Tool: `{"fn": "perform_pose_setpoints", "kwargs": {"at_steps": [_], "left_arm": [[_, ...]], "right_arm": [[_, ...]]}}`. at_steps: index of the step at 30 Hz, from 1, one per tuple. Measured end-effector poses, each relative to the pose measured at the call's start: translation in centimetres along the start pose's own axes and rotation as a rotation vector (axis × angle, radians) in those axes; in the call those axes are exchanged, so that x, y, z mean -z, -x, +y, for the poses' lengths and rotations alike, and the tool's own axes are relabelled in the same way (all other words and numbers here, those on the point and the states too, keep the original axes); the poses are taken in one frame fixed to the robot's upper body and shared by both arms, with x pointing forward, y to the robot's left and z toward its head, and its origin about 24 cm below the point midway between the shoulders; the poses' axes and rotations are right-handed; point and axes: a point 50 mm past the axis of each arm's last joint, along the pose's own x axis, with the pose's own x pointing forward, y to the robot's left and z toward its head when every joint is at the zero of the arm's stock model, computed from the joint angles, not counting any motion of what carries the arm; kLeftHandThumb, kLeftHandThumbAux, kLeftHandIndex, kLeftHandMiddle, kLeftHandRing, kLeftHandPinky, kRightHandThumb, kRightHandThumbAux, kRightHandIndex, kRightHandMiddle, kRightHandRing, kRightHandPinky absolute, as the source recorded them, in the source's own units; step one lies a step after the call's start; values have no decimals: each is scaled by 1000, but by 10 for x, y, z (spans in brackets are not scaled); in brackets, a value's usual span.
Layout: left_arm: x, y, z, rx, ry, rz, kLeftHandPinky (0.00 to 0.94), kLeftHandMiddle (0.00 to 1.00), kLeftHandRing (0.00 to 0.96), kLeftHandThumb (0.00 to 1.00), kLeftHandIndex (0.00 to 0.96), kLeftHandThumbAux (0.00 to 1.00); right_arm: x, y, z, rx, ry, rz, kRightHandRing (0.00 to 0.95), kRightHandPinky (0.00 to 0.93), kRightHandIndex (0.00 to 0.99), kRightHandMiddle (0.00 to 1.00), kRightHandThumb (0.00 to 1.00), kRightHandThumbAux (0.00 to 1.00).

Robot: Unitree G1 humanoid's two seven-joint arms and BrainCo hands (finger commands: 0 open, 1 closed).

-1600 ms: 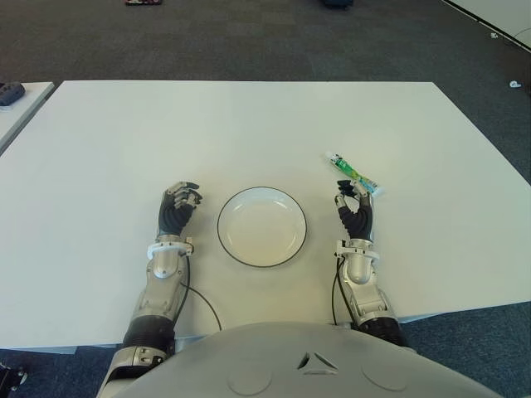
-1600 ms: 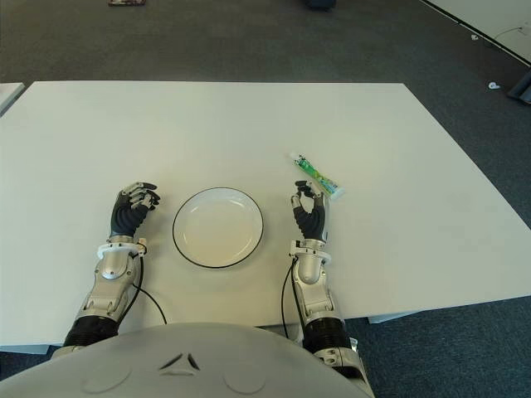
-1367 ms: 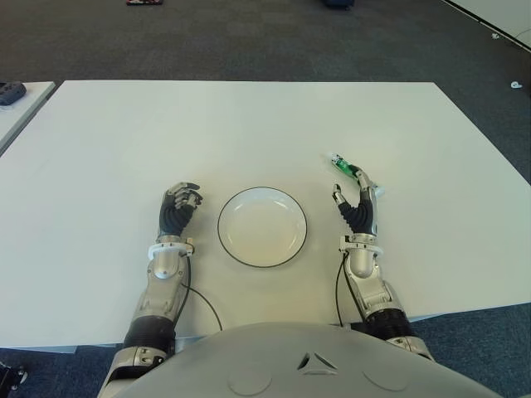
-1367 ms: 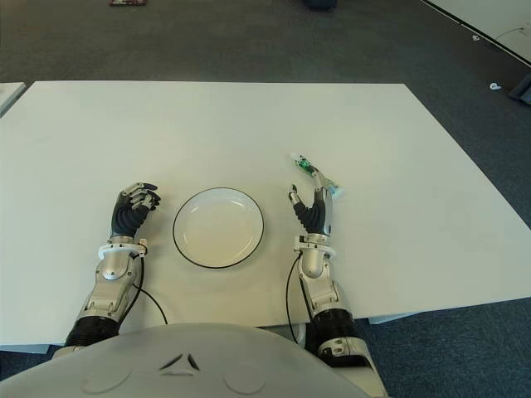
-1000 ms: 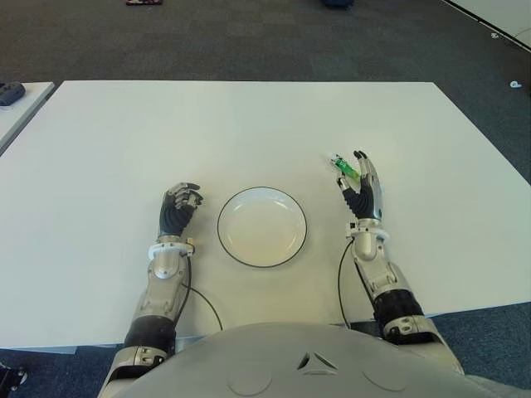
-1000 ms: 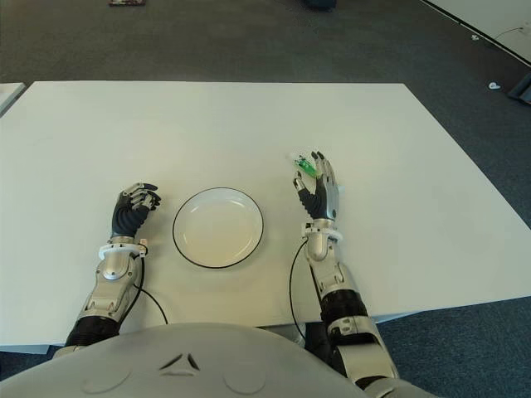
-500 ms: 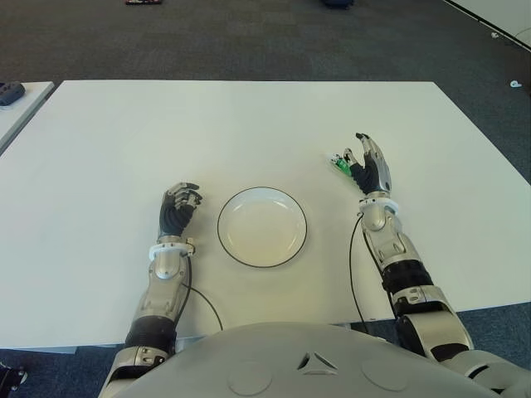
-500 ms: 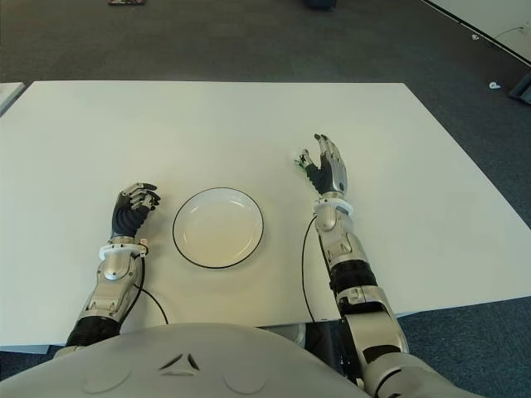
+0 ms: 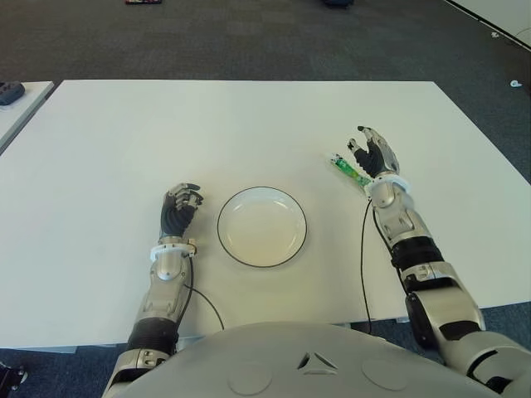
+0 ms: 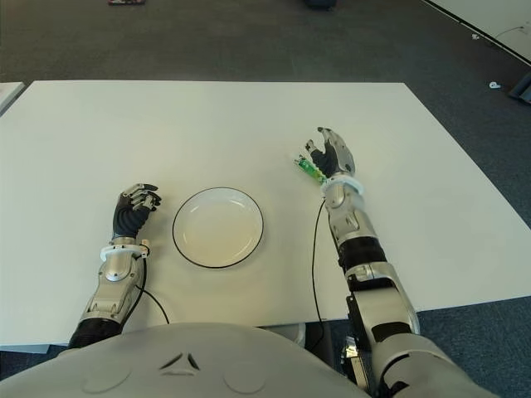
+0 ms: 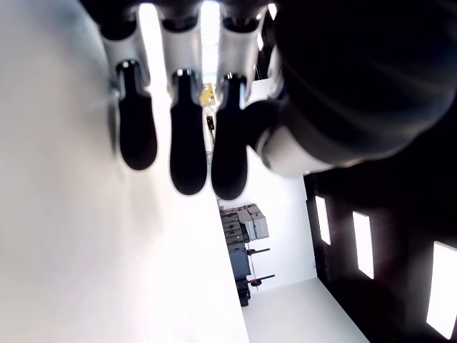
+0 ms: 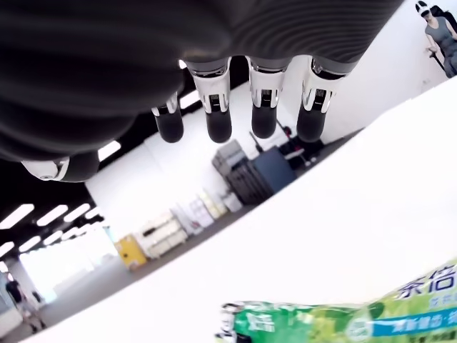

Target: Put the toothpaste on the table into the plate.

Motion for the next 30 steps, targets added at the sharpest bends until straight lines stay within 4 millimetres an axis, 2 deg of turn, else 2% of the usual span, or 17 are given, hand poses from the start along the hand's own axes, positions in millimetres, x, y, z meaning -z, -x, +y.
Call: {"fn": "perform_pose_setpoints", "kwargs": {"at_steps": [12, 30], "left_arm": [[0, 0, -1, 0, 3, -1, 519, 554, 557, 705, 430, 718], [0, 0, -1, -1, 3, -6, 500, 532, 540, 705, 429, 717]], "right_arm": [[4, -23, -3, -103, 71, 80, 0, 0, 0, 0, 572, 167], [11, -32, 4, -348, 253, 198, 0, 0, 0, 0, 536, 149]]}}
